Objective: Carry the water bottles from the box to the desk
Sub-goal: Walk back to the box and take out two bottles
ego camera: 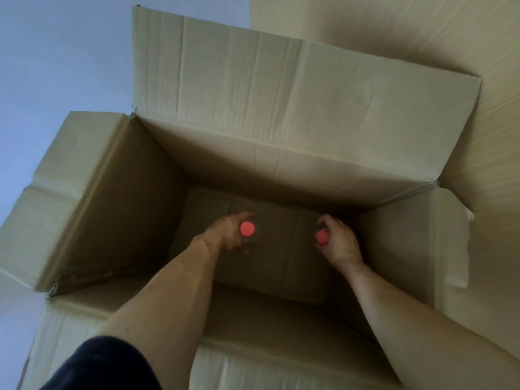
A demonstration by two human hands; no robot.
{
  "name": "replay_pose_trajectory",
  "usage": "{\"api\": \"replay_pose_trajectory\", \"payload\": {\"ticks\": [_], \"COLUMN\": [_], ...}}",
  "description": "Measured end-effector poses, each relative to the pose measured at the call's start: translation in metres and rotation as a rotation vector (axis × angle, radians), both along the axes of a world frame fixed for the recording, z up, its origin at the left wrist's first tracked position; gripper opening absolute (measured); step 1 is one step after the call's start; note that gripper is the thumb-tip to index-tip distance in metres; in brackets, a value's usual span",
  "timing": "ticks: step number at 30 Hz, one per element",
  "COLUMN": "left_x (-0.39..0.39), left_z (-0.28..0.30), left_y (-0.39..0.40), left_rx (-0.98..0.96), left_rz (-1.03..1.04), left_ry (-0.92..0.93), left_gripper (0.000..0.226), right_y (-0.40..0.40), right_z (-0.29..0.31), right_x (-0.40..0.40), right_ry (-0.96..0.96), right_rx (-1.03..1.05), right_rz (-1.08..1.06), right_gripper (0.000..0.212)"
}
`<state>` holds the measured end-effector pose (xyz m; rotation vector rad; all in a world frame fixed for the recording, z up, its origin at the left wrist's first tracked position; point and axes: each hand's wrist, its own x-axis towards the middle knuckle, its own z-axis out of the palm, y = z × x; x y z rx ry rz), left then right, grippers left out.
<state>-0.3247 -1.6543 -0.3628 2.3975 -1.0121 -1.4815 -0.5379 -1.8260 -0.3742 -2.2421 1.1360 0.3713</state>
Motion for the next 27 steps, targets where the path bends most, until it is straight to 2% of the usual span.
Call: {"api": "replay_pose_trajectory", "payload": {"ticks": [6,12,15,18,23,27], "left_x": [0.007,0.007,0.004,0.003,0.006,0.009], "left_z": [-0.024,-0.023,-0.013,0.003,0.044,0.084], "left_y": [0.003,-0.006,-0.010,-0.008,0.001,0.016], "left_rx": [-0.002,-0.074,-0.093,-0.094,-0.139,-0.250], "left_rz": [0.018,-0.021,-0.049,-0.051,0.096,0.266], "left_ry": [0.031,-0.082,-0.126,-0.072,0.111,0.253], "left_gripper": [0.095,0.080,0.072,0.072,0.062,0.046], "right_y": [-0.001,0.000,0.003,0.005,0.014,0.028], "right_z": [-0.017,-0.017,-0.006,0.008,0.039,0.070], "right_x": [0.000,0.002,0.000,-0.001,-0.004,-0.003], "right_ry": [0.010,0.048,0.025,0.003,-0.215,-0.433], "right_rx": [0.032,-0.014,0.044,0.143,0.365,0.516], "right_rz": [0.034,0.072,0.056,-0.001,-0.187,-0.411], "right_gripper": [0.052,0.052,0.059,0.062,0.049,0.052]}}
